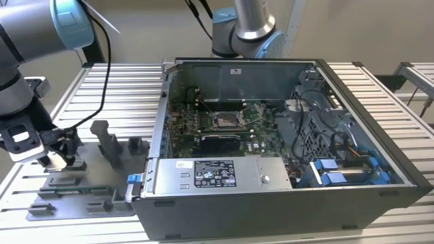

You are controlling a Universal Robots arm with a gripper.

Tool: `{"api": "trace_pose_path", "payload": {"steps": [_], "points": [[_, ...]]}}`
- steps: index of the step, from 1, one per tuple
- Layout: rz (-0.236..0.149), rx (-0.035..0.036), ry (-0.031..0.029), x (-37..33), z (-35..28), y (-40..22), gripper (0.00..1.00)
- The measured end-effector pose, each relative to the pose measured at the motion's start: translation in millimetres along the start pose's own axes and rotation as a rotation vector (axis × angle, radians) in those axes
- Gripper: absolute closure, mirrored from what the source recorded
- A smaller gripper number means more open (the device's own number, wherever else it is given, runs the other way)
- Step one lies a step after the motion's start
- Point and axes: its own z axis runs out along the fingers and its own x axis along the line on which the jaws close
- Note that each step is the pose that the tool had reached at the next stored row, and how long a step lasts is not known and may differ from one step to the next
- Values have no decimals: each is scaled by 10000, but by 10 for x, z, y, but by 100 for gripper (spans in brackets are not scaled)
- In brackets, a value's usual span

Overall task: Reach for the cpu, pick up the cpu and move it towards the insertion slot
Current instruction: 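Pick up the cpu and move it towards the insertion slot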

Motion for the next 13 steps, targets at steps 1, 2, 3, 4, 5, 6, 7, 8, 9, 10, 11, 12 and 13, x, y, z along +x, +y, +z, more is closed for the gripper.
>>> {"api": "trace_pose_path", "payload": {"steps": [1,2,3,4,5,6,7,8,9,10,11,12,13], "points": [[0,0,-1,0,-25,1,100],[0,-1,-2,0,-49,2,100],[0,-1,-2,0,-78,3,100],[0,-1,-1,0,-104,4,100],[0,0,-1,0,-127,5,100],[0,0,-1,0,-150,5,100],[0,-1,-2,0,-165,6,100],[0,-1,-2,0,-179,6,100],[0,-1,-1,0,-191,7,100],[0,0,-1,0,-202,7,100],[1,-1,-2,0,-215,8,100],[0,-1,-1,0,-230,9,100],[0,0,-1,0,-246,9,100]]}}
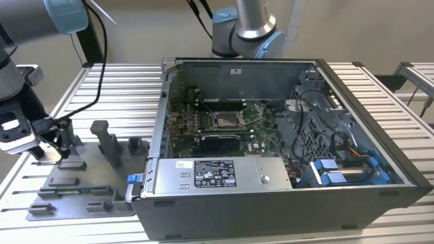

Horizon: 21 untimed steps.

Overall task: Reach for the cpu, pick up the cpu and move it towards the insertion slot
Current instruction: 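Pick up the cpu and move it towards the insertion slot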

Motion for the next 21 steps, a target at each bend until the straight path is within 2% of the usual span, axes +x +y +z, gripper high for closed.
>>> {"api": "trace_pose_path", "payload": {"steps": [11,21], "points": [[0,-1,-1,0,-188,7,100],[1,0,-1,1,-387,15,100]]}}
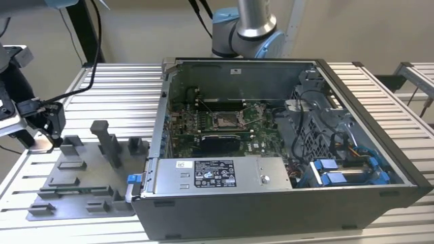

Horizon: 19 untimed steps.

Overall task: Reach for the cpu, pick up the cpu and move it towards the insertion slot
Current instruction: 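Pick up the cpu and move it towards the insertion slot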

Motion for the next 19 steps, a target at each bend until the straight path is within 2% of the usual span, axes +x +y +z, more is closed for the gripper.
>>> {"api": "trace_pose_path", "payload": {"steps": [7,16,19], "points": [[4,0,1,0,-170,6,100],[4,0,0,0,-297,11,100],[4,0,-1,0,-356,13,100]]}}
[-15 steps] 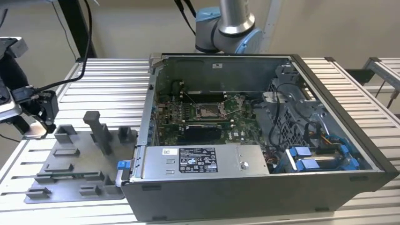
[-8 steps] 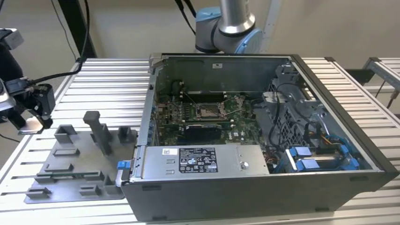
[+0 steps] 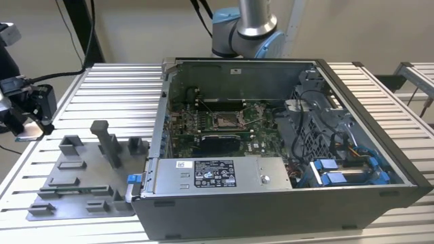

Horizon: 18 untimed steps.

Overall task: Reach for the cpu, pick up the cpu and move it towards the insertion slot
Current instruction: 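Pick up the cpu and move it towards the insertion slot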

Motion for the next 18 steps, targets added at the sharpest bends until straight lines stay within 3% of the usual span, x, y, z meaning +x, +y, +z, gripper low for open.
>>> {"api": "trace_pose_path", "payload": {"steps": [18], "points": [[4,0,1,0,-392,15,100]]}}
